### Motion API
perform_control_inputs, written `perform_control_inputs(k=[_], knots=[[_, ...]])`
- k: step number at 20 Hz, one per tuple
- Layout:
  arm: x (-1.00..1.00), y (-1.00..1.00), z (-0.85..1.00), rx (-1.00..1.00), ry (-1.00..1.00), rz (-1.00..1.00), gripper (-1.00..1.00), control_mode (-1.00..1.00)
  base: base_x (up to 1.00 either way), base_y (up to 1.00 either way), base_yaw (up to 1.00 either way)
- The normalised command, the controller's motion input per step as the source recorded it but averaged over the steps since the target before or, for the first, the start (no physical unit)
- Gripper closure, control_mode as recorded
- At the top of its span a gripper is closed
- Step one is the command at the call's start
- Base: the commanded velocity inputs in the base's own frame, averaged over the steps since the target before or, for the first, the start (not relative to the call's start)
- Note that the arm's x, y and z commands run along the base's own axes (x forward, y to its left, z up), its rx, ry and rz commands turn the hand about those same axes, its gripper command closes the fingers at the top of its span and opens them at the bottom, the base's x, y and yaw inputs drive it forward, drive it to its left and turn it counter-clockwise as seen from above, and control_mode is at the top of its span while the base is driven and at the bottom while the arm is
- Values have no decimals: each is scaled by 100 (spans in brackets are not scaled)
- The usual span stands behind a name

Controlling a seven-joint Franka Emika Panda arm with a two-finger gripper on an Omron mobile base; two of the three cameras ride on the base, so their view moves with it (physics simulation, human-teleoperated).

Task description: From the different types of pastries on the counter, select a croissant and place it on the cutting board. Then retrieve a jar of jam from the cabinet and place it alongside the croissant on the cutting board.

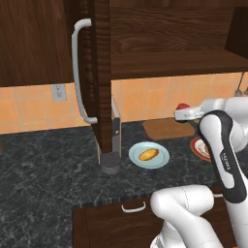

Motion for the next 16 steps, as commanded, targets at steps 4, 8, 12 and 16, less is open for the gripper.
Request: perform_control_inputs(k=[4, 8, 12, 16], knots=[[25, -1, -18, 0, 0, 13, 100, -100, 0, 0, 0], [0, -10, -7, -9, 0, 0, 100, -100, 0, 0, 0], [1, -13, 3, -11, 0, 0, 100, -100, 0, 0, 0], [25, -17, -19, -9, 0, 2, 100, -100, 0, 0, 0]])
